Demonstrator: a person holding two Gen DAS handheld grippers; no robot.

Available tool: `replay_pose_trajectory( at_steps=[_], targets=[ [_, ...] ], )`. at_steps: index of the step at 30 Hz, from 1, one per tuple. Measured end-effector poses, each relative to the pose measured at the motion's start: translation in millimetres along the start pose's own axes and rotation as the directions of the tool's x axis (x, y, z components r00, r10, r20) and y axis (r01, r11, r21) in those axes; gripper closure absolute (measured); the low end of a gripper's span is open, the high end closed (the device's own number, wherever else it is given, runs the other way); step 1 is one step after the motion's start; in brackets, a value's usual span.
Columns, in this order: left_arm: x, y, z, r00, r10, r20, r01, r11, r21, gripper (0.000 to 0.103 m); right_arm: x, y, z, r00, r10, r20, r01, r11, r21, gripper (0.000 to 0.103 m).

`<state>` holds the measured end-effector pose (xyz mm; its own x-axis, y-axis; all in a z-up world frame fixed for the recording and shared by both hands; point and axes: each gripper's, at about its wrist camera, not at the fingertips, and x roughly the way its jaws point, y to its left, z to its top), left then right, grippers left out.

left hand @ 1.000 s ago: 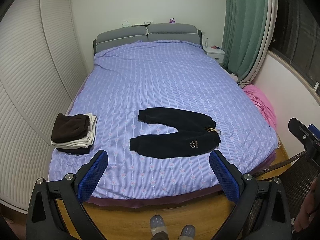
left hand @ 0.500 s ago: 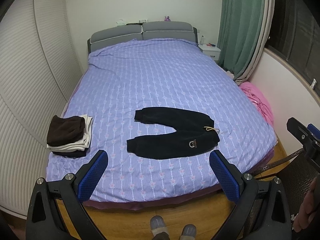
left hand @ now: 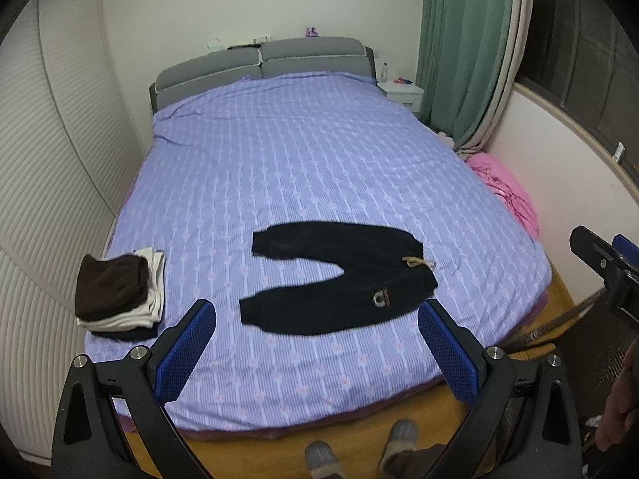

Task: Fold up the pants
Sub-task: 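Lower both tools toward the black pants lying on the bed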

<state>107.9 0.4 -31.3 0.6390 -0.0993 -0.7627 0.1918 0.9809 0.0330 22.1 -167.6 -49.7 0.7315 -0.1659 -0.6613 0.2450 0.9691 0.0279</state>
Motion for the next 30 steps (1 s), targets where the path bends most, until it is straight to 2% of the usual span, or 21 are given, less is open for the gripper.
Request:
replay_pose_trajectory(
  at_steps=[5, 9, 12, 16, 20, 24, 30],
  targets=[
    [31.4, -19.5, 31.0, 0.998, 0.049, 0.027, -0.048, 0.999, -0.016, 0.000, 47.7, -12.6, 28.3, 0.999, 0.034, -0.005, -0.034, 0.999, -0.038, 0.001],
    [61.2, -41.6, 58.4, 0.990, 0.129, 0.060, -0.126, 0.990, -0.059, 0.000, 97.8, -23.1, 57.7, 0.995, 0.098, -0.002, -0.097, 0.991, -0.092, 0.001],
    [86.4, -53.5, 75.0, 0.986, 0.160, 0.051, -0.154, 0.983, -0.105, 0.000, 140.2, -33.4, 82.9, 0.985, 0.170, -0.017, -0.171, 0.975, -0.145, 0.001],
    [125.2, -67.8, 95.5, 0.983, 0.177, 0.046, -0.170, 0.976, -0.137, 0.000, 193.0, -37.9, 104.5, 0.974, 0.223, -0.044, -0.228, 0.947, -0.228, 0.001],
    [174.3, -72.5, 111.3, 0.986, 0.166, 0.023, -0.162, 0.980, -0.116, 0.000, 241.3, -35.7, 114.6, 0.962, 0.263, -0.072, -0.273, 0.915, -0.298, 0.001],
    [238.1, -72.3, 119.4, 0.991, 0.129, -0.016, -0.130, 0.986, -0.104, 0.000, 310.6, -29.3, 117.8, 0.941, 0.298, -0.162, -0.336, 0.878, -0.341, 0.001],
    [338.1, -71.4, 108.6, 0.995, 0.082, -0.052, -0.084, 0.995, -0.046, 0.000, 386.9, -16.8, 88.7, 0.935, 0.281, -0.216, -0.350, 0.827, -0.440, 0.001]
  ],
)
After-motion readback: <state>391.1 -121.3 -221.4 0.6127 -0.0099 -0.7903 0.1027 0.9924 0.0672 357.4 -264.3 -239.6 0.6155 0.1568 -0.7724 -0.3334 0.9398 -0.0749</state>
